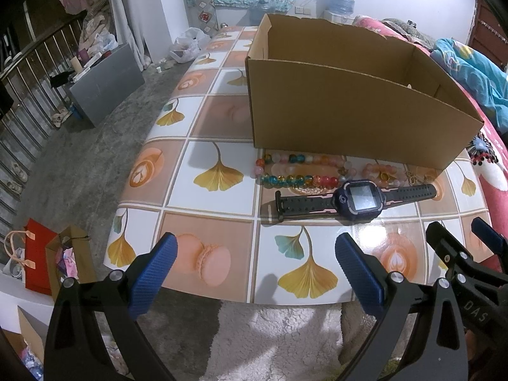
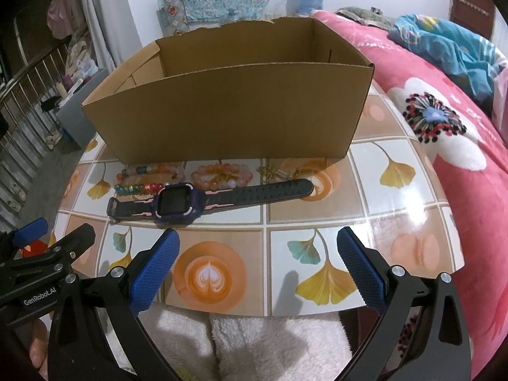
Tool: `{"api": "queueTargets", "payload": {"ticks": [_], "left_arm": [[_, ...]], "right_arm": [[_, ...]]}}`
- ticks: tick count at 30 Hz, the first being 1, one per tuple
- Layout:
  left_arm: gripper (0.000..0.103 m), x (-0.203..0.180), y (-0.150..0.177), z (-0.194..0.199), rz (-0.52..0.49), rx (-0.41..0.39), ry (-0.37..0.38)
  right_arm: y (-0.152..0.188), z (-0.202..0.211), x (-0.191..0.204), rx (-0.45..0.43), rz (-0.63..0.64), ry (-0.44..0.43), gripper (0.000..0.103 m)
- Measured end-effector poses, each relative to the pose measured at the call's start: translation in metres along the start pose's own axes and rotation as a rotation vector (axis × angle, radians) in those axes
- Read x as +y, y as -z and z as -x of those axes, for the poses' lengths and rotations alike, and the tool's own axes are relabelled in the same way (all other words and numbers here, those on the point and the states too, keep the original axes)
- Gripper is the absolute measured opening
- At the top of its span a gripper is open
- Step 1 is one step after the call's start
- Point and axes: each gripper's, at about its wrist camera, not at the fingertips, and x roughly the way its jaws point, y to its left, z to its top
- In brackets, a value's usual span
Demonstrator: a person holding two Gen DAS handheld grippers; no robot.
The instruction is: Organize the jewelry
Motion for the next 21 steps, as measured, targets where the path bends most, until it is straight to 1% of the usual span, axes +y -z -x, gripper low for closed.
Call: {"api": "queueTargets", "payload": {"ticks": [21], "left_arm": [[0.097, -0.0032, 0.0016, 0.0035, -0.004, -0.004, -0.022]], "right_arm": [[0.0002, 0.0069, -0.0045, -0.019, -0.006, 0.0, 0.095]]}}
